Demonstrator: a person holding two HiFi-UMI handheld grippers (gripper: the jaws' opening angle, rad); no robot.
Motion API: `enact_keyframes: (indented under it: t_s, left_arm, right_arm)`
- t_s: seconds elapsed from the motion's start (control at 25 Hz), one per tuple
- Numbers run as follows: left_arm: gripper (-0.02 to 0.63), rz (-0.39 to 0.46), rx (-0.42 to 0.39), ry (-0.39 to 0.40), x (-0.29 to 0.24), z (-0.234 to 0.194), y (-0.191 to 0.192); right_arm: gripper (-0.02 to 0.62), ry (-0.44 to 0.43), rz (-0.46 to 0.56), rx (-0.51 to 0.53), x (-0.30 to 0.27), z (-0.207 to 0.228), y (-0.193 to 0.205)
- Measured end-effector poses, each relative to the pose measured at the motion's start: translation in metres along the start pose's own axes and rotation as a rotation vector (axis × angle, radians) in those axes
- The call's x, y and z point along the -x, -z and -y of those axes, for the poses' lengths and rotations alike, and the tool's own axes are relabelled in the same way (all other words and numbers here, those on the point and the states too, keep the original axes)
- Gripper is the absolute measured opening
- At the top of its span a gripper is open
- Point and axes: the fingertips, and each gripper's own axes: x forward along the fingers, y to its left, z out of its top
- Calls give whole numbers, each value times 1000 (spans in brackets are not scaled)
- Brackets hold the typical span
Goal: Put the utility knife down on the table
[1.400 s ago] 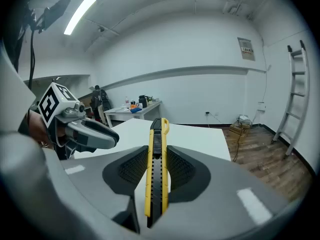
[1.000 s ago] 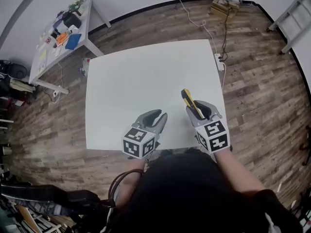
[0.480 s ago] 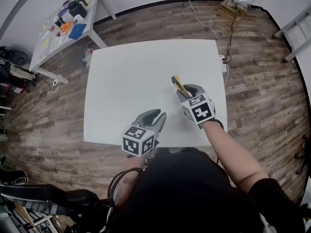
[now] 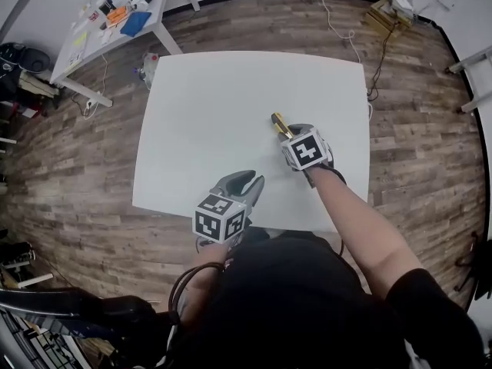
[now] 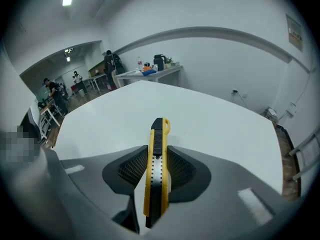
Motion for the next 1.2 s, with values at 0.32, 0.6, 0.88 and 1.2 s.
enact_keyframes:
  t_s: [0.32, 0.6, 0.88, 1.2]
  left_arm:
    - [193, -12, 18, 4, 3, -10, 8]
    - [193, -17, 19, -7, 3, -15, 11]
    - [195, -20, 5, -28, 11, -21, 6]
    - [193, 39, -113, -6, -7, 11, -32]
  right_arm:
    - [144, 1, -39, 34, -21, -6, 0]
    - [147, 3, -43, 54, -29, -6, 9]
    - [185, -17, 90, -17, 3, -8, -4]
    - [23, 58, 521, -127, 185, 3, -11]
